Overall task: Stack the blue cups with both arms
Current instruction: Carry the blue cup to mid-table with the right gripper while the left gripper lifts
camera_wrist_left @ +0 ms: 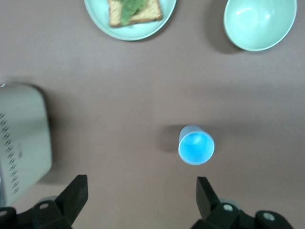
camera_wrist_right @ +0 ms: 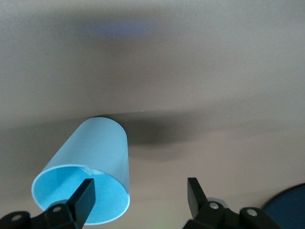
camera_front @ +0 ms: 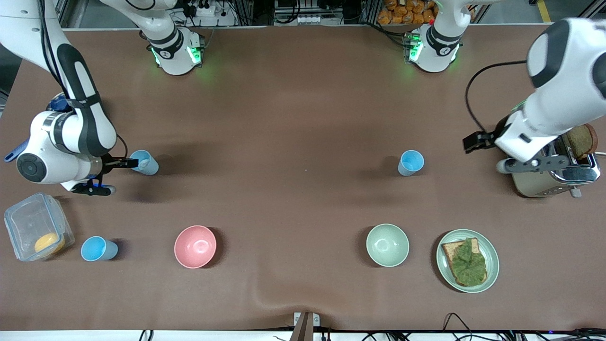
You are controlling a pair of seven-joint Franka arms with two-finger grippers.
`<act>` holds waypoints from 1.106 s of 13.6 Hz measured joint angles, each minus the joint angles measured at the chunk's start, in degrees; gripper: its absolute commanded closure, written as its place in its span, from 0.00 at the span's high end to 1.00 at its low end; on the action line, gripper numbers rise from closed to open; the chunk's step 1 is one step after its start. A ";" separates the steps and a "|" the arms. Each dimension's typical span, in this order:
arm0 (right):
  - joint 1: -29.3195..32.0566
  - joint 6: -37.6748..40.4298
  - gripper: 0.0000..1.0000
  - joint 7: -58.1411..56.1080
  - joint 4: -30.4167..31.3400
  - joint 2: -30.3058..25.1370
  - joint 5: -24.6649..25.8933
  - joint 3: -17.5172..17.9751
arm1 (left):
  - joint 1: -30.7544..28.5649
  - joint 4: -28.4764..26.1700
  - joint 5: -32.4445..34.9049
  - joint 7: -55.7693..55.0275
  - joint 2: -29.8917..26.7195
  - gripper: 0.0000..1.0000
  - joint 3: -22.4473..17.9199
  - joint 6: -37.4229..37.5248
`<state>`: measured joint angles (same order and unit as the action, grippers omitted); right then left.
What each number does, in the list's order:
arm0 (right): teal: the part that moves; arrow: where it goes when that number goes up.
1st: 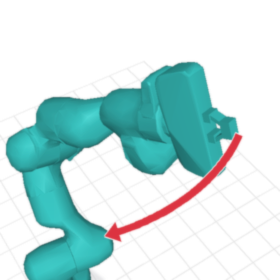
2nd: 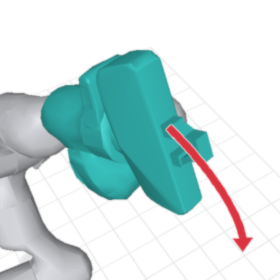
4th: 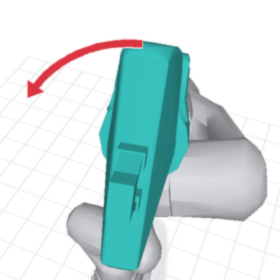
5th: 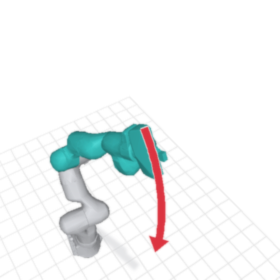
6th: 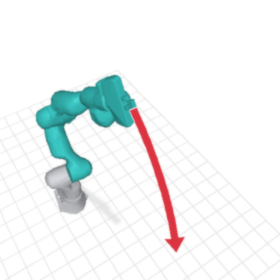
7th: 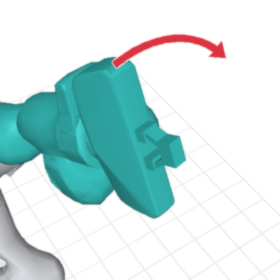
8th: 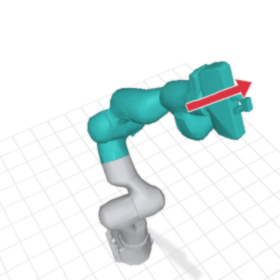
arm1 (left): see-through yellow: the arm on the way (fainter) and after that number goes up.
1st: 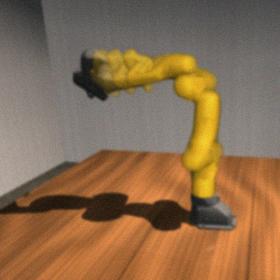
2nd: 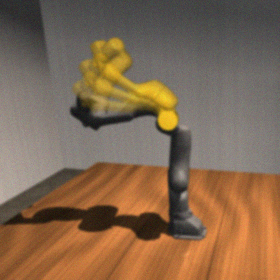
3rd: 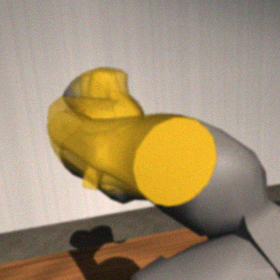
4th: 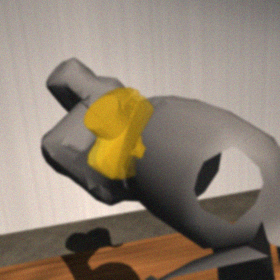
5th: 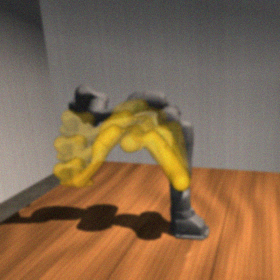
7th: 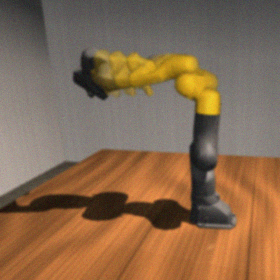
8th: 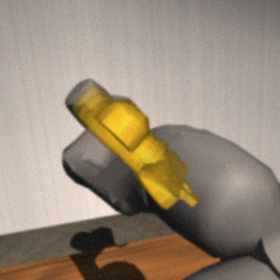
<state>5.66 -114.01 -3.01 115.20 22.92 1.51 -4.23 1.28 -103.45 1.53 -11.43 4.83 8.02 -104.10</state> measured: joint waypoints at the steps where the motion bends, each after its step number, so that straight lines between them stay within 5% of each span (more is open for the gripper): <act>1: 0.00 0.00 0.22 0.00 0.09 0.14 -0.16 0.01 | 0.16 -2.13 -0.01 0.00 0.13 1.00 0.01 -3.32; 4: 0.00 0.10 0.00 0.00 0.20 0.18 -0.24 0.09 | 0.15 -8.14 -1.27 0.00 0.53 1.00 0.03 -11.29; 11: -1.26 3.13 0.00 -0.02 -0.19 0.78 -6.80 0.67 | 0.59 -18.62 -1.63 -0.01 3.51 1.00 0.59 -26.92; 15: -6.18 12.95 0.00 2.05 -8.12 0.92 -13.51 0.97 | 1.25 -24.34 -1.63 -0.04 4.64 1.00 1.37 -34.26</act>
<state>-0.52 -101.06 -0.96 107.08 23.84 -12.00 -3.26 2.53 -127.79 -0.10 -11.47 9.46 9.40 -138.36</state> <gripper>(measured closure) 0.974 0.000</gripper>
